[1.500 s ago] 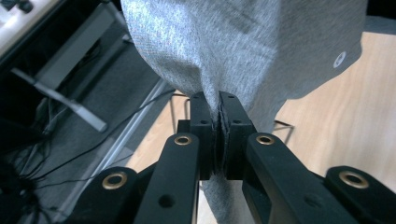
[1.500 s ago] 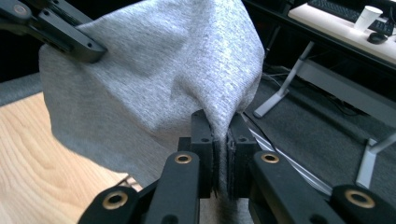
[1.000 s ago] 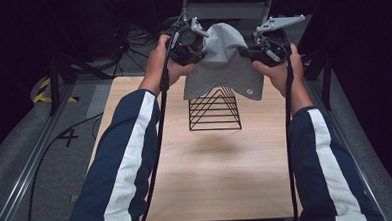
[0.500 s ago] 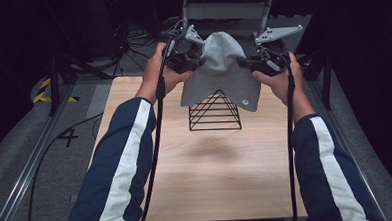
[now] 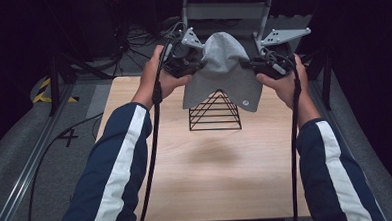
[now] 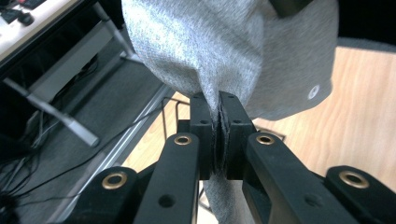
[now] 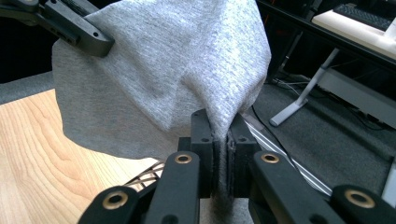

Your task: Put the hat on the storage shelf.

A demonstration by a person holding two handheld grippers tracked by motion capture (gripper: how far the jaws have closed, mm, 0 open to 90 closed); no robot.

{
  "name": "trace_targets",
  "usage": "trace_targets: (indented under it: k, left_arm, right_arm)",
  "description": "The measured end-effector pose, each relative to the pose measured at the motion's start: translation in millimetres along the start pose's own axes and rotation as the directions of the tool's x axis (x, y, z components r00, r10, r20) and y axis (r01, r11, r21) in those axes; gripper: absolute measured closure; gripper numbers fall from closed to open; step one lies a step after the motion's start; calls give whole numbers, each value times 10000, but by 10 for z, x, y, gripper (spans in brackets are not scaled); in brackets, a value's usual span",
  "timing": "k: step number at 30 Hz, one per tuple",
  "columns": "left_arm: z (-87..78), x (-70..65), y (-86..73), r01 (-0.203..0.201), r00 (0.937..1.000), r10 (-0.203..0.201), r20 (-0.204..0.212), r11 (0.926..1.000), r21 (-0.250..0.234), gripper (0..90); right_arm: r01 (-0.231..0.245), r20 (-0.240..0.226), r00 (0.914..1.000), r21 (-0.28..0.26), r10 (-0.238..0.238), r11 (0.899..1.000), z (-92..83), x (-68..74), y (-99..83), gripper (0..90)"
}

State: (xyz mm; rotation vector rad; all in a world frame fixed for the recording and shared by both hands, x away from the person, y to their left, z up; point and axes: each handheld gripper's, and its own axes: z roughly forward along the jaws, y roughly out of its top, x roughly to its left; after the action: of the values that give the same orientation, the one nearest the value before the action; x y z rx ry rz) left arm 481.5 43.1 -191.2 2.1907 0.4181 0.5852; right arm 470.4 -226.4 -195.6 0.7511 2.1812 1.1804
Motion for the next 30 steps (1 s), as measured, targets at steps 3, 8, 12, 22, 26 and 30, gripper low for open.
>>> trace_targets:
  k: [3,8,12,22,26,30]
  left_arm:
    - [17,-44,-39,-121,9998,119,135,9998,138,860]
    - [25,-66,-67,-204,9997,200,123,9994,264,859]
    - [101,-57,-117,-170,9998,167,86,9993,325,859]
    - [469,-52,-470,548,9985,-544,-72,9956,765,858]
    - [636,-82,-675,803,9967,-811,24,9907,1101,858]
    - [733,-109,-819,1060,9942,-1073,39,9868,1226,858]
  right_arm:
    - [123,-83,9999,76,-122,9999,0,38,-16,846]
    - [300,-93,9995,152,-299,9994,8,73,-25,846]
    - [368,13,9993,340,-369,9987,69,75,-61,846]
    - [232,113,9996,1059,-245,9941,353,77,-325,845]
    - [44,60,10000,1335,-53,9910,536,80,-537,845]
    - [-80,18,10000,1517,78,9884,634,99,-689,845]
